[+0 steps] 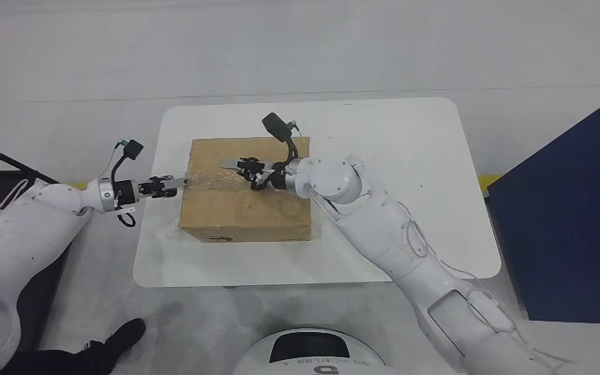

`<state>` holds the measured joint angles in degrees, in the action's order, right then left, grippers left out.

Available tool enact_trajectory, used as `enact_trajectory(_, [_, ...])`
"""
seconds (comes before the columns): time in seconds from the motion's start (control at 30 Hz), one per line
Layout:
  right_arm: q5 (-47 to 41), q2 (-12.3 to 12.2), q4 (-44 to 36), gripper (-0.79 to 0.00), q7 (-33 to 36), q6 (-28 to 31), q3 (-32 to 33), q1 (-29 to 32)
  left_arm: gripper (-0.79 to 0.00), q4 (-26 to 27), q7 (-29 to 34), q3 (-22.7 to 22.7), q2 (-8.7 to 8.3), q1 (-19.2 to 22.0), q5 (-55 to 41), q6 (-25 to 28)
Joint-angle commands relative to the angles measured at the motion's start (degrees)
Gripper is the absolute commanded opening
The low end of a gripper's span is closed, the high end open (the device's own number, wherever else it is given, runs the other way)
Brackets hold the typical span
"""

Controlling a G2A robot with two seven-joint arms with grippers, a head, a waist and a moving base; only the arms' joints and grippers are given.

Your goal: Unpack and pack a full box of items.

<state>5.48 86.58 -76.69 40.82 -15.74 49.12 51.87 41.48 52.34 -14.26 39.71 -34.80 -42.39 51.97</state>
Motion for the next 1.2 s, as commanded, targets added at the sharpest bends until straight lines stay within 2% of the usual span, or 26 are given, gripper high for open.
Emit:
enact_trajectory(0.0, [0.00,0.00,0.00,0.000,0.00,0.00,0.00,0.00,0.000,-0.05,-0.14,0.18,-0.03,0.01,-0.30,0.14])
enact_trajectory(0.1, [0.28,0.03,-0.62,0.000,-0.22,-0.04,-0.26,0.10,0.000,-0.06,-0.19,0.40,-0.04,0.10,-0.47,0.18])
enact_trajectory(0.17, [0.26,0.20,-1.86,0.000,-0.88,-2.12,-1.00,0.66,0.000,-0.06,-0.19,0.40,-0.04,0.10,-0.47,0.18])
enact_trajectory(0.3, [-2.01,1.37,1.22,0.000,-1.98,-6.23,-2.65,-2.08,0.000,-0.06,-0.19,0.40,-0.04,0.10,-0.47,0.18])
enact_trajectory(0.4, [-4.38,2.63,4.63,0.000,-2.34,-6.59,-4.44,-4.88,0.000,-0.06,-0.19,0.40,-0.04,0.10,-0.47,0.18])
enact_trajectory(0.6, [-8.68,5.09,10.96,0.000,-4.38,-5.95,-7.05,-9.23,0.000,-0.06,-0.19,0.40,-0.04,0.10,-0.47,0.18])
enact_trajectory(0.9, [-13.03,8.71,19.56,0.000,-3.94,-3.84,-10.95,-14.87,0.000,-0.06,-0.19,0.40,-0.04,0.10,-0.47,0.18])
enact_trajectory(1.17, [-15.89,11.43,25.17,0.000,-4.13,0.57,-12.59,-17.86,0.000,-0.06,-0.19,0.40,-0.04,0.10,-0.47,0.18])
